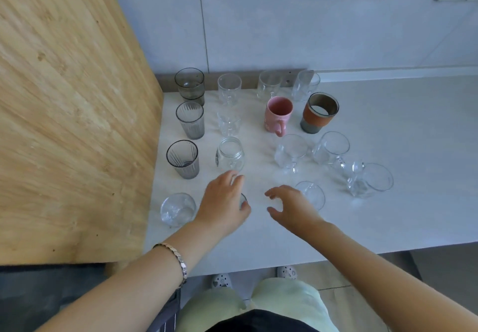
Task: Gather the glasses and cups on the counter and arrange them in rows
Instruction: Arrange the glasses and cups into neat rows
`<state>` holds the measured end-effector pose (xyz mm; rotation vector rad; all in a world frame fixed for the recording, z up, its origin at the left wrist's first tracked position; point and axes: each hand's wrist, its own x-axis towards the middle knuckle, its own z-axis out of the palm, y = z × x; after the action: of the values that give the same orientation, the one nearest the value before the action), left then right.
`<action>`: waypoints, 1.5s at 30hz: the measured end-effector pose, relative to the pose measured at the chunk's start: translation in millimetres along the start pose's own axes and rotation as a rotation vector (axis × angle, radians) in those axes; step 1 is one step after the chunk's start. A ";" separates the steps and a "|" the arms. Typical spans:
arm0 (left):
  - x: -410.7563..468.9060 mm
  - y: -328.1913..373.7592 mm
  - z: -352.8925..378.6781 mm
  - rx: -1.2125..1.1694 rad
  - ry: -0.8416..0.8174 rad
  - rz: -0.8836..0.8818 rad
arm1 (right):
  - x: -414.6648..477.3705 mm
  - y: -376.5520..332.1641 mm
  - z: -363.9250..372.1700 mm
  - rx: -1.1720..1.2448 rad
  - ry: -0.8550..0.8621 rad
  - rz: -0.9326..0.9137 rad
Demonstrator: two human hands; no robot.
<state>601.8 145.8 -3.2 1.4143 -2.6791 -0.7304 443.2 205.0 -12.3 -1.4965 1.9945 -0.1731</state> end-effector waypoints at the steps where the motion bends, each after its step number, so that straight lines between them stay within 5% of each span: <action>1: 6.1 17.7 2.9 0.008 -0.050 0.064 | -2.9 14.1 -13.3 0.024 0.077 -0.006; 7: 44.1 102.2 43.5 0.128 -0.313 0.054 | -8.2 125.4 -79.1 0.059 0.386 0.167; 12: 71.3 130.2 70.4 0.100 -0.334 -0.159 | 8.3 199.6 -105.6 -0.028 0.171 0.381; 19: 76.2 137.8 89.6 0.055 -0.318 -0.283 | 24.2 230.7 -114.6 -0.091 -0.099 0.213; 24: 81.0 135.4 84.6 0.133 -0.428 -0.134 | 2.6 228.6 -97.0 -0.057 -0.116 0.298; 29: 76.7 132.4 70.9 0.490 -0.490 0.167 | -20.9 232.1 -98.8 -0.153 -0.243 0.313; 33: 62.0 140.3 80.7 0.308 -0.454 -0.161 | -23.3 231.7 -103.6 -0.227 -0.120 0.158; 37: 63.1 153.5 94.8 -0.020 -0.340 -0.506 | -13.7 236.0 -97.6 -0.172 -0.173 -0.052; 41: 72.2 155.0 100.0 -0.085 -0.179 -0.580 | -11.5 236.6 -90.9 -0.126 -0.080 -0.028; 45: 74.0 141.5 95.8 -0.103 -0.201 -0.491 | -11.4 220.0 -73.4 -0.040 -0.015 0.016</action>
<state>426.2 192.8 -43.9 2.0991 -2.3889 -1.0725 224.3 272.3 -50.3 -1.5016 2.0084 -0.1159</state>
